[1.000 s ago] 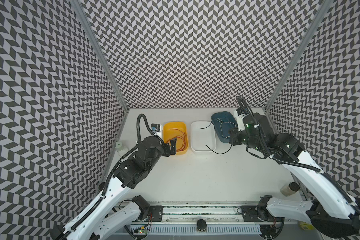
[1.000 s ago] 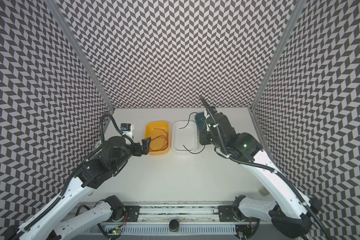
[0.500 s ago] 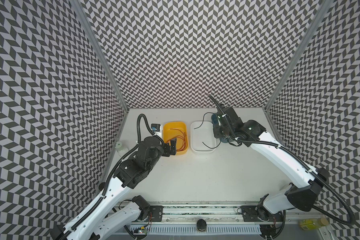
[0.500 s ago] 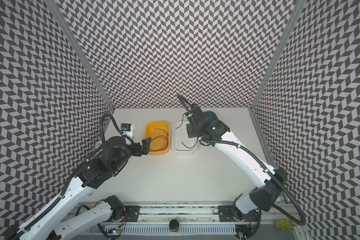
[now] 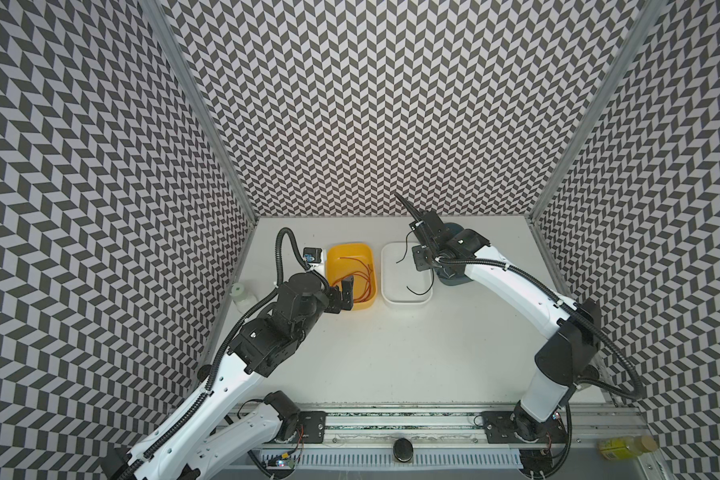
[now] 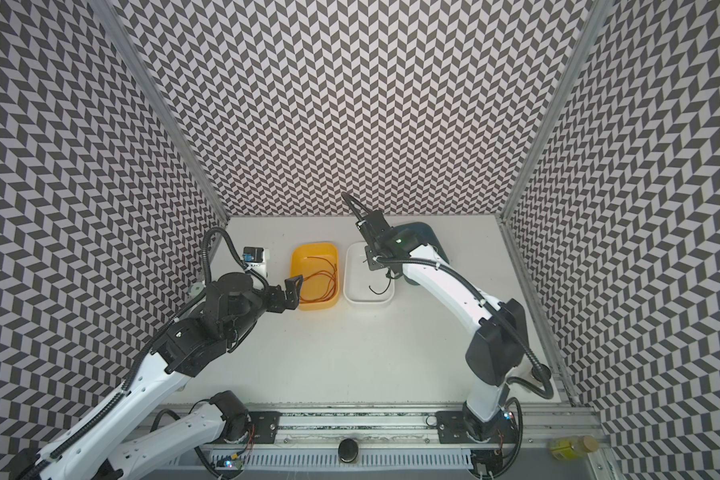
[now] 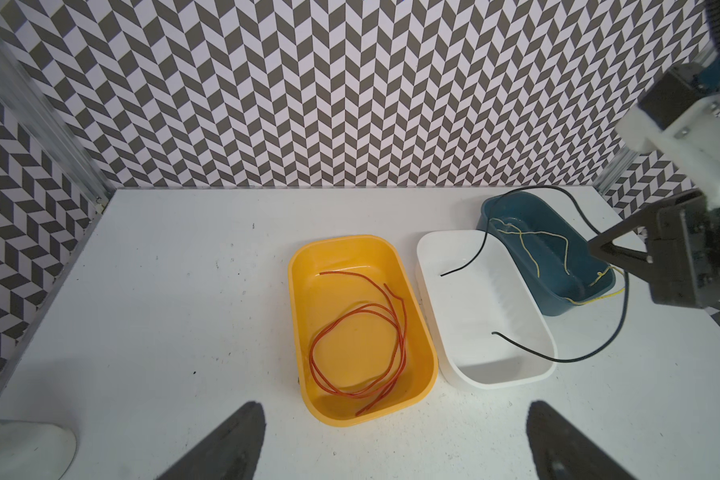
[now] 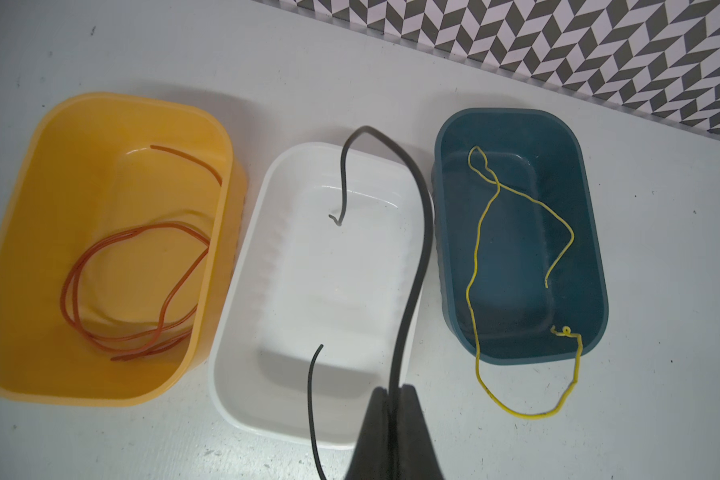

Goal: Untangle the cables
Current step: 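Lift the black wire and carry it over the white tray with the right gripper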

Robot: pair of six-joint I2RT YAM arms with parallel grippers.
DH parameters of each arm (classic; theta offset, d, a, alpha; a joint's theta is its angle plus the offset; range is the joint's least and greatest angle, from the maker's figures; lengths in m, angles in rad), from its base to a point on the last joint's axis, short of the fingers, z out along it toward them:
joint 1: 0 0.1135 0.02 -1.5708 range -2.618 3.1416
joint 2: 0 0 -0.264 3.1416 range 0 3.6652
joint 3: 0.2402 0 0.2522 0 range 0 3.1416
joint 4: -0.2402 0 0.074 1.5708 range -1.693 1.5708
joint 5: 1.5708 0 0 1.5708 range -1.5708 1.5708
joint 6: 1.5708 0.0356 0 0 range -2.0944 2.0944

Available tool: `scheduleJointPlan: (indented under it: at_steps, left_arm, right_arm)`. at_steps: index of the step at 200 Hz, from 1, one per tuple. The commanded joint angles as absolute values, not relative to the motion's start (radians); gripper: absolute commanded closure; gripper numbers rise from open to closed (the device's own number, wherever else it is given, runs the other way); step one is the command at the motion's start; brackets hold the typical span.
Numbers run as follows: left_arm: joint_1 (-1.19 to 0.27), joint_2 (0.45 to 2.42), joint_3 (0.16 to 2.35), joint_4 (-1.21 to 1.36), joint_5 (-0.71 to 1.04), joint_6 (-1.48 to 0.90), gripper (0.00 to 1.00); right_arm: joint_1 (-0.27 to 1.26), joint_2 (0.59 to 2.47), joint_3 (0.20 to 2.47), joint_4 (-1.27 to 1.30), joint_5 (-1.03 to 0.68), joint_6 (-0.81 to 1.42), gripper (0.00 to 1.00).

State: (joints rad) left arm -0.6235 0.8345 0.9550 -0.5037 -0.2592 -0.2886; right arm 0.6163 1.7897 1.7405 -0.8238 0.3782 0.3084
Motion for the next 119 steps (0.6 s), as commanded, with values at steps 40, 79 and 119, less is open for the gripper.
scheduleJointPlan:
  at_steps: [40,79,119]
  left_arm:
    - [-0.638,0.854,1.041,-0.590,-0.274,-0.368,0.00]
    - [-0.638,0.790,1.007,-0.650,-0.273,-0.382,0.00]
    - [-0.638,0.718,0.899,-0.613,-0.288,-0.381,0.00]
  right_arm:
    - [0.607,1.945,1.822,-0.808,0.410,0.295,1.00]
    - [0.606,2.022,1.840,-0.791,0.399,0.292,1.00]
    - [0.605,2.101,1.868,-0.827,0.391,0.293,1.00]
